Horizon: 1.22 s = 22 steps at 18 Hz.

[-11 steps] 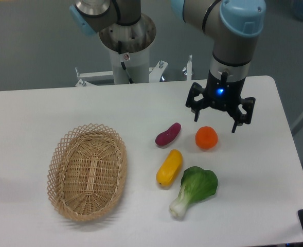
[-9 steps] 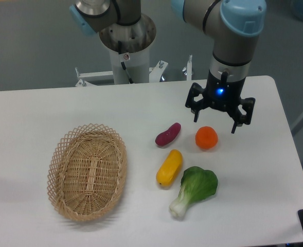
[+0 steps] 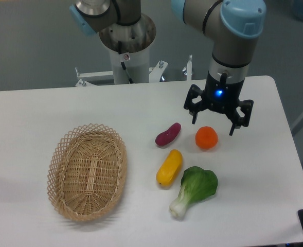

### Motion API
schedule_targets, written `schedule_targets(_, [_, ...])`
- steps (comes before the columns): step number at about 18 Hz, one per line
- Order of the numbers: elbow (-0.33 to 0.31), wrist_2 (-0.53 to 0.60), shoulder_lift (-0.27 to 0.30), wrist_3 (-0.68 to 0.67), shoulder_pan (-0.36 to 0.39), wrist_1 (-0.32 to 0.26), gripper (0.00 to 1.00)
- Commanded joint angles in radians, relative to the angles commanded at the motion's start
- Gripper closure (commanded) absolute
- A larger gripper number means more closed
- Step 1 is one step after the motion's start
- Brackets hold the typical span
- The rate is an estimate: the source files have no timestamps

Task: Pick up the mango from the table

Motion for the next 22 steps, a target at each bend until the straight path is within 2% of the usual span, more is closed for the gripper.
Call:
schedule_targets(4, [-0.003, 0.000, -0.009, -0.060, -0.009, 0.003, 0.00])
schedule_targets(6, [-0.006, -0.002, -0.009, -0.072, -0.011, 0.024, 0.00])
schedule_targets(9, [-0.050, 0.000, -0.005, -0.074, -0.017, 0.037, 0.00])
schedule_targets(11, [-0.099, 0.002, -0.006, -0.075, -0.043, 0.096, 0.00])
schedule_targets(13, [-0.164, 0.008, -0.012, -0.089, -0.070, 0.187, 0.00])
schedule_targets(15, [-0.221, 0.011, -0.028, -0.094, -0.093, 0.222, 0.00])
schedule_targets(20, [-0.241, 0.012, -0.090, -0.087, -0.123, 0.255, 0.00])
schedule_targets(22, [-0.242, 0.031, -0.127, -0.090, -0.127, 0.296, 0.00])
